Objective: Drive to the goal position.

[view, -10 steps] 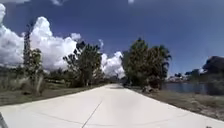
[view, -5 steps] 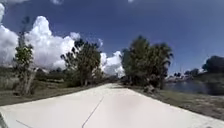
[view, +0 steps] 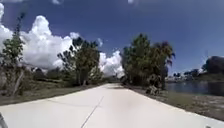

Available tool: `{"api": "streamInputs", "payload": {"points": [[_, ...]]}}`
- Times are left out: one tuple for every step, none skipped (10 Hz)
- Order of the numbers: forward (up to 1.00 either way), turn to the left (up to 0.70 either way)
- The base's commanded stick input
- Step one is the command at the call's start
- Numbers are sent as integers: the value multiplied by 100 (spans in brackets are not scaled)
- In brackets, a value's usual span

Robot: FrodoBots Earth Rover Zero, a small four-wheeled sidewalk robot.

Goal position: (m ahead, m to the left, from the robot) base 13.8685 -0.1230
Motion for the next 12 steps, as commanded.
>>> {"api": "streamInputs", "payload": {"points": [[85,0],[85,0],[85,0],[85,0],[85,0],[85,0],[85,0],[85,0],[85,0],[85,0],[85,0],[85,0]]}}
